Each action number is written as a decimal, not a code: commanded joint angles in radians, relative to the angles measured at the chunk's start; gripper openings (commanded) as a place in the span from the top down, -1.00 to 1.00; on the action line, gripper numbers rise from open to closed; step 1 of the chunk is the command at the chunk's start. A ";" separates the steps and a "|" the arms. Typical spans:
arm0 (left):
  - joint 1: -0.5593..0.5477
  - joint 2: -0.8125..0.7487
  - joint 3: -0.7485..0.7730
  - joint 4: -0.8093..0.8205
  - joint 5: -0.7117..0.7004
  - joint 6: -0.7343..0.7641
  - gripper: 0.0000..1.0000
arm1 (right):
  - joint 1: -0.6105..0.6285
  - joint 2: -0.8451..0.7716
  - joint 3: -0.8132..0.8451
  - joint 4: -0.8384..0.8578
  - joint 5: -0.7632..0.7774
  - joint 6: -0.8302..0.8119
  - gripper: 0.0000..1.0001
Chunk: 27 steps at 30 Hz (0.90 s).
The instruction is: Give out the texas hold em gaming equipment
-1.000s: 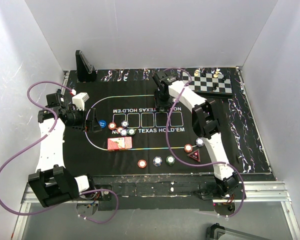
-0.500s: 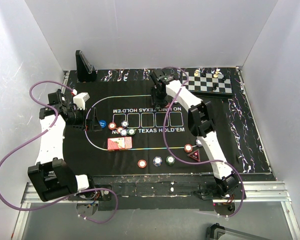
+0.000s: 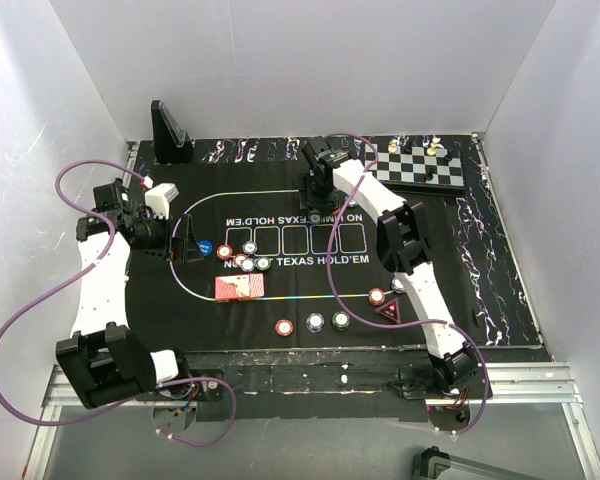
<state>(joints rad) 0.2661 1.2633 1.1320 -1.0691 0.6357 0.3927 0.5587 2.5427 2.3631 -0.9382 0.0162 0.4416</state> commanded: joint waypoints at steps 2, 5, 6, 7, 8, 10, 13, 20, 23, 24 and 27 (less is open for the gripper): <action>0.005 -0.067 0.002 -0.017 0.013 0.012 -0.99 | 0.013 -0.114 0.007 -0.013 -0.009 -0.004 -0.36; 0.007 -0.071 0.014 -0.023 0.010 0.012 -0.99 | 0.041 -0.194 -0.010 -0.013 0.004 -0.018 -0.36; 0.005 -0.070 0.018 -0.025 0.009 0.012 -0.99 | 0.050 -0.226 -0.025 -0.016 0.005 -0.020 -0.36; 0.005 -0.071 0.026 -0.031 0.007 0.012 -0.99 | 0.062 -0.255 -0.047 -0.017 0.005 -0.021 -0.36; 0.007 -0.071 0.031 -0.035 0.007 0.011 -0.99 | 0.076 -0.300 -0.077 -0.019 0.005 -0.023 -0.36; 0.005 -0.077 0.035 -0.038 0.010 0.009 -0.99 | 0.111 -0.399 -0.195 0.011 0.025 -0.030 -0.36; 0.007 -0.088 0.035 -0.040 0.009 0.003 -0.99 | 0.177 -0.566 -0.420 0.065 0.053 -0.027 -0.36; 0.005 -0.131 0.029 -0.057 0.016 0.000 -0.99 | 0.334 -0.906 -1.051 0.190 0.074 0.068 -0.58; 0.007 -0.146 0.020 -0.068 0.015 -0.002 -0.99 | 0.404 -0.998 -1.209 0.211 0.093 0.124 -0.68; 0.005 -0.153 0.023 -0.069 0.016 -0.003 -0.99 | 0.424 -1.025 -1.255 0.211 0.096 0.149 -0.70; 0.007 -0.163 0.026 -0.080 0.022 -0.005 -0.99 | 0.475 -1.059 -1.306 0.200 0.134 0.198 -0.73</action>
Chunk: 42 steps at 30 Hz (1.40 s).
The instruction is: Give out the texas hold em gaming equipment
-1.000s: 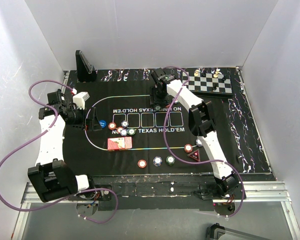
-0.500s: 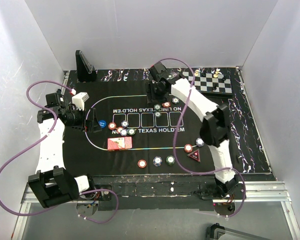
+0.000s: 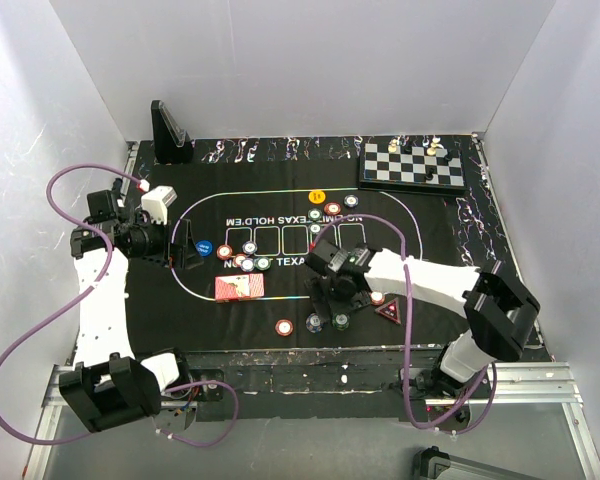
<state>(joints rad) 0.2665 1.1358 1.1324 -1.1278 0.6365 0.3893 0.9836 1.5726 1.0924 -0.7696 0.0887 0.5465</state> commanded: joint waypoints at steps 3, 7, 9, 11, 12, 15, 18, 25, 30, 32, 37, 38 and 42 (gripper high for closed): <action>0.007 -0.044 0.036 -0.026 0.031 -0.010 -0.99 | 0.081 -0.083 -0.063 0.021 0.092 0.121 -0.75; 0.005 -0.045 0.046 -0.033 0.037 -0.015 -1.00 | 0.098 -0.059 -0.089 0.047 0.095 0.133 -0.77; 0.005 -0.050 0.044 -0.035 0.034 -0.018 -1.00 | 0.098 -0.043 -0.098 0.061 0.098 0.130 -0.77; 0.005 -0.054 0.044 -0.038 0.029 -0.017 -0.99 | 0.098 -0.022 -0.104 0.075 0.102 0.129 -0.76; 0.007 -0.054 0.044 -0.040 0.026 -0.018 -1.00 | 0.098 -0.011 -0.109 0.078 0.103 0.125 -0.74; 0.005 -0.056 0.046 -0.044 0.025 -0.015 -0.99 | 0.098 0.001 -0.123 0.095 0.115 0.133 -0.69; 0.007 -0.051 0.050 -0.046 0.025 -0.015 -0.99 | 0.096 -0.008 -0.129 0.096 0.121 0.142 -0.65; 0.005 -0.041 0.063 -0.046 0.028 -0.015 -0.99 | 0.072 -0.017 -0.144 0.098 0.128 0.129 -0.57; 0.005 -0.042 0.063 -0.046 0.023 -0.013 -0.99 | 0.047 -0.002 -0.154 0.116 0.112 0.112 -0.50; 0.005 -0.042 0.061 -0.044 0.019 -0.013 -0.99 | 0.041 0.006 -0.160 0.122 0.108 0.105 -0.45; 0.005 -0.039 0.059 -0.043 0.023 -0.013 -0.99 | 0.040 0.023 -0.163 0.144 0.083 0.104 -0.32; 0.005 -0.039 0.059 -0.043 0.023 -0.013 -0.99 | 0.040 0.026 -0.164 0.147 0.079 0.105 -0.28; 0.005 -0.039 0.058 -0.041 0.017 -0.010 -0.99 | 0.040 0.032 -0.175 0.156 0.065 0.109 -0.08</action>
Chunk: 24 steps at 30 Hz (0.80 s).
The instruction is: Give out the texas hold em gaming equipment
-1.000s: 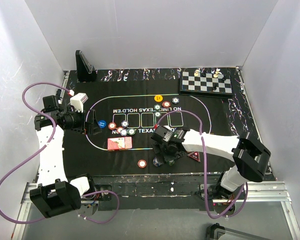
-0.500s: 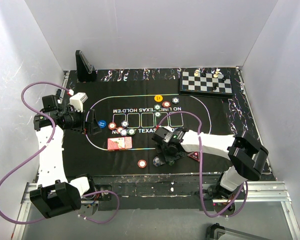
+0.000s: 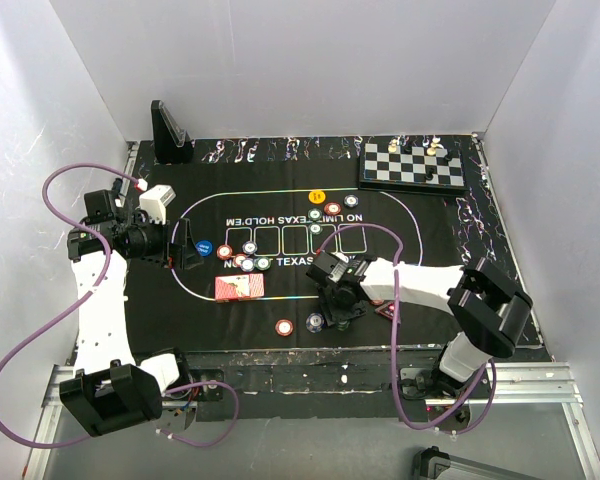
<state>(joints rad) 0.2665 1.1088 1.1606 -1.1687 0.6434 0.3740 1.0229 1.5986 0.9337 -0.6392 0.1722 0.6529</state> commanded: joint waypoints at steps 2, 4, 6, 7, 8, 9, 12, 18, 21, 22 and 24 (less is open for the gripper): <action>0.007 -0.012 0.030 0.000 0.009 0.005 -1.00 | 0.000 0.003 -0.021 0.027 -0.022 0.005 0.01; 0.005 -0.012 0.025 0.001 0.009 0.005 -0.99 | 0.000 -0.002 -0.021 0.023 -0.020 0.007 0.10; 0.005 -0.013 0.025 0.000 0.013 0.005 -0.99 | 0.000 -0.012 -0.019 0.015 -0.019 0.008 0.16; 0.005 -0.013 0.025 0.000 0.016 0.003 -0.99 | 0.000 -0.022 -0.016 0.007 -0.016 0.010 0.18; 0.005 -0.015 0.024 0.000 0.016 0.003 -0.99 | 0.000 -0.032 -0.007 -0.002 -0.016 0.010 0.19; 0.007 -0.015 0.024 0.001 0.016 0.003 -0.99 | 0.000 -0.041 0.002 -0.016 -0.014 0.007 0.21; 0.005 -0.013 0.024 0.003 0.016 0.003 -0.99 | -0.001 -0.080 0.031 -0.054 0.004 0.004 0.30; 0.005 -0.013 0.022 0.006 0.018 0.002 -0.99 | -0.049 -0.167 0.071 -0.096 0.001 -0.010 0.37; 0.005 -0.010 0.022 0.006 0.019 0.002 -1.00 | -0.111 -0.206 0.079 -0.106 -0.003 -0.032 0.38; 0.005 -0.012 0.019 0.007 0.019 0.003 -0.99 | -0.136 -0.213 0.082 -0.112 -0.003 -0.044 0.39; 0.005 -0.010 0.016 0.007 0.019 0.003 -0.99 | -0.210 -0.221 0.086 -0.117 -0.008 -0.071 0.41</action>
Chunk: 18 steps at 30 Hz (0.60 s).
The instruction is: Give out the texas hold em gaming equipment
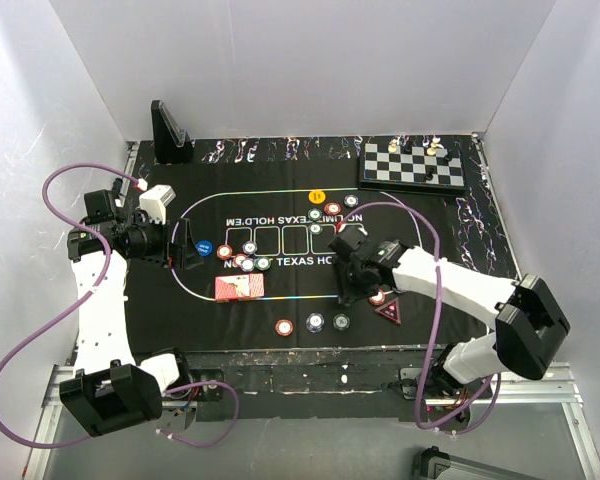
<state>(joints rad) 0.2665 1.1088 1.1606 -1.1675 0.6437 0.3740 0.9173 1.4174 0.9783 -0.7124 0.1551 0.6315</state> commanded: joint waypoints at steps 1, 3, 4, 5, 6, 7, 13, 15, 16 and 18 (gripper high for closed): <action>0.005 -0.010 0.016 0.008 0.020 0.005 -0.99 | -0.139 -0.038 0.043 -0.044 0.006 -0.071 0.42; 0.007 -0.012 0.013 0.009 0.020 0.006 -0.99 | -0.214 -0.023 0.046 -0.033 0.001 -0.101 0.42; 0.005 -0.012 0.011 0.009 0.020 0.006 -0.99 | -0.250 -0.008 0.048 -0.029 -0.003 -0.113 0.42; 0.005 -0.012 0.010 0.009 0.020 0.005 -0.99 | -0.280 0.008 0.052 -0.024 -0.003 -0.125 0.42; 0.005 -0.013 0.010 0.009 0.019 0.005 -0.99 | -0.302 0.027 0.054 -0.021 0.001 -0.131 0.43; 0.007 -0.017 0.011 0.009 0.017 0.006 -0.99 | -0.325 0.044 0.060 -0.015 0.011 -0.138 0.44; 0.007 -0.014 0.007 0.006 0.010 0.016 -0.99 | -0.446 0.083 0.088 -0.004 0.027 -0.150 0.48; 0.007 -0.012 0.002 0.008 0.008 0.019 -0.99 | -0.497 0.075 0.089 -0.012 0.027 -0.150 0.48; 0.005 -0.010 0.001 0.009 0.005 0.019 -0.99 | -0.520 0.069 0.085 -0.015 0.026 -0.150 0.48; 0.005 -0.009 -0.002 0.015 0.005 0.022 -0.99 | -0.564 0.046 0.065 -0.016 0.027 -0.147 0.49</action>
<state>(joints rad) 0.2665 1.1088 1.1603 -1.1667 0.6430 0.3805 0.4328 1.5089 1.0164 -0.7258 0.1619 0.4961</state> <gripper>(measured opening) 0.995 0.511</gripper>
